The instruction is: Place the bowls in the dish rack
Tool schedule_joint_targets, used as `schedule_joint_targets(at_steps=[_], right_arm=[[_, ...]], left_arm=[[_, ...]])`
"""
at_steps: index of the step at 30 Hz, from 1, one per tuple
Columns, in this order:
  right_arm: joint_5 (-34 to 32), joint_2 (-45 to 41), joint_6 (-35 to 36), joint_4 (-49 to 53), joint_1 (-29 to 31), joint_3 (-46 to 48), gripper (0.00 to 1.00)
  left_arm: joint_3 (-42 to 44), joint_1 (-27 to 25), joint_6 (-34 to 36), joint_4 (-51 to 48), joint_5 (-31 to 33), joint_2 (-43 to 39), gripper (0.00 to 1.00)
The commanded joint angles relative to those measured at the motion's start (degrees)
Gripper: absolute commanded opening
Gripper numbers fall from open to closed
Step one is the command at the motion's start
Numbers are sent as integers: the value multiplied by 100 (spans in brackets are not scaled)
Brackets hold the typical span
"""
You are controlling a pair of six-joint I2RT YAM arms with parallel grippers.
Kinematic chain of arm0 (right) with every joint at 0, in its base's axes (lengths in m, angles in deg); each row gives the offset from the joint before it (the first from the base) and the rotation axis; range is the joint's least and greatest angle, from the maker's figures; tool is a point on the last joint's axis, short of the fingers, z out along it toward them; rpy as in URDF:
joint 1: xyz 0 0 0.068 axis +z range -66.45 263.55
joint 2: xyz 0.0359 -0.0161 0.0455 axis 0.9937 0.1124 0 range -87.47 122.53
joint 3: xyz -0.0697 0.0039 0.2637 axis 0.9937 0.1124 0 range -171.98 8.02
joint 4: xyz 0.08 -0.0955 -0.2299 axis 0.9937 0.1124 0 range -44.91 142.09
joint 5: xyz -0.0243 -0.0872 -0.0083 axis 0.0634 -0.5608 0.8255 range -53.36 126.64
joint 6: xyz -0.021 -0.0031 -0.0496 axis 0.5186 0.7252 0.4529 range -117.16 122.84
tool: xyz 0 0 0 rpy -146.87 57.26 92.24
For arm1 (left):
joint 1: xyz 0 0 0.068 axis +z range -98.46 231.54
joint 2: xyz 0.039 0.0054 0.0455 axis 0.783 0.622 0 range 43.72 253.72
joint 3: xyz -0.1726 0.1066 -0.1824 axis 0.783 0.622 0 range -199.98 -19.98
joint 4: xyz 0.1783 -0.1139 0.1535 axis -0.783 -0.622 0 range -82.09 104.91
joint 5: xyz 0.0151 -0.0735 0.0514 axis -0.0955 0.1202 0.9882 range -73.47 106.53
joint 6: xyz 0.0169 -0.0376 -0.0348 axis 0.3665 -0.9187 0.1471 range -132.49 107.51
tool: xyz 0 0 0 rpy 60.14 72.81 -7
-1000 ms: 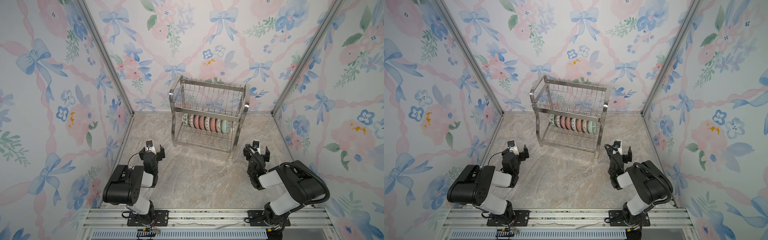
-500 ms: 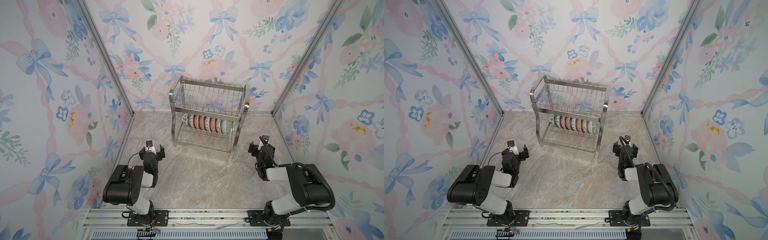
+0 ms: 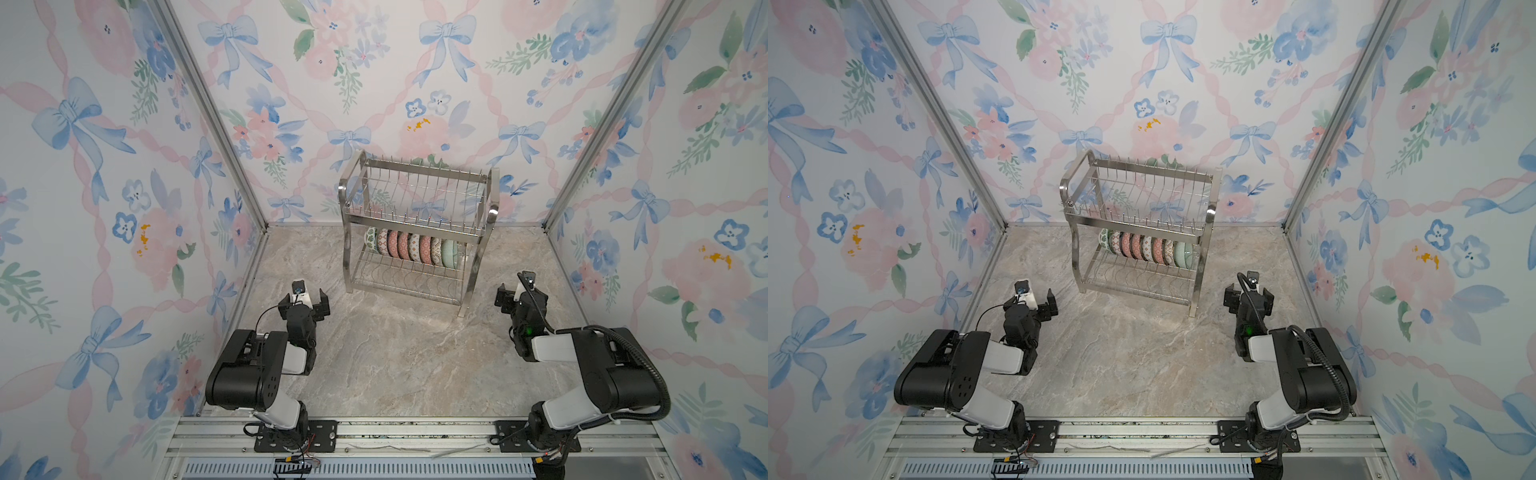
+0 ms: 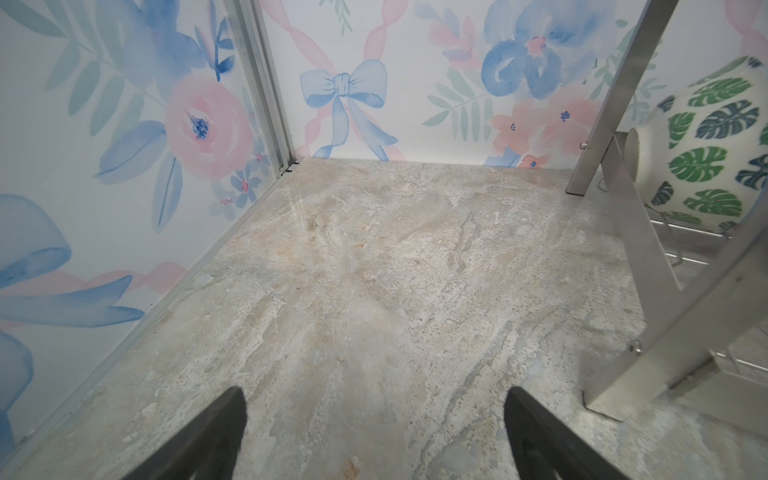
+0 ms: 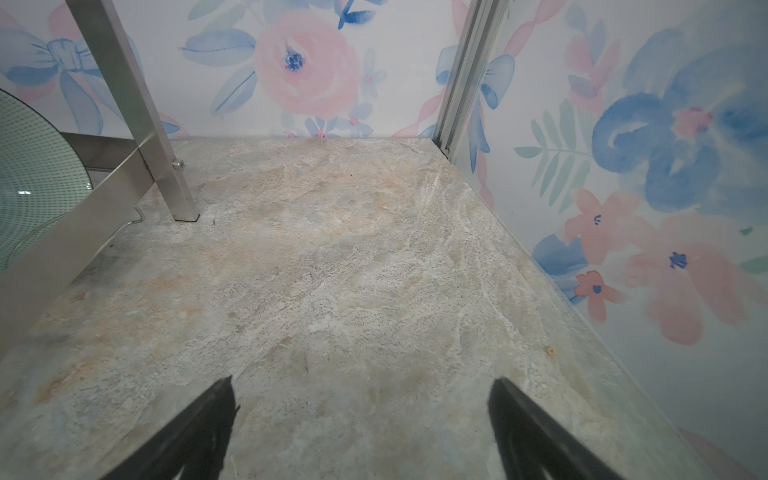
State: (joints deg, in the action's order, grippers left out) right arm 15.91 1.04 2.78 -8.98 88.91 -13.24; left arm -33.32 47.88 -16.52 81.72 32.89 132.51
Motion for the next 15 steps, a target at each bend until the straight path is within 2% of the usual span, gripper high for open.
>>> schedule_joint_targets(at_steps=[1, 15], right_arm=[[64, 61, -107, -96, 25, 16, 97], [140, 70, -99, -42, 6, -16, 96]], left_arm=[[-25, -3, 68, 139, -59, 1, 98], [-22, -3, 69, 140, -58, 1, 98]])
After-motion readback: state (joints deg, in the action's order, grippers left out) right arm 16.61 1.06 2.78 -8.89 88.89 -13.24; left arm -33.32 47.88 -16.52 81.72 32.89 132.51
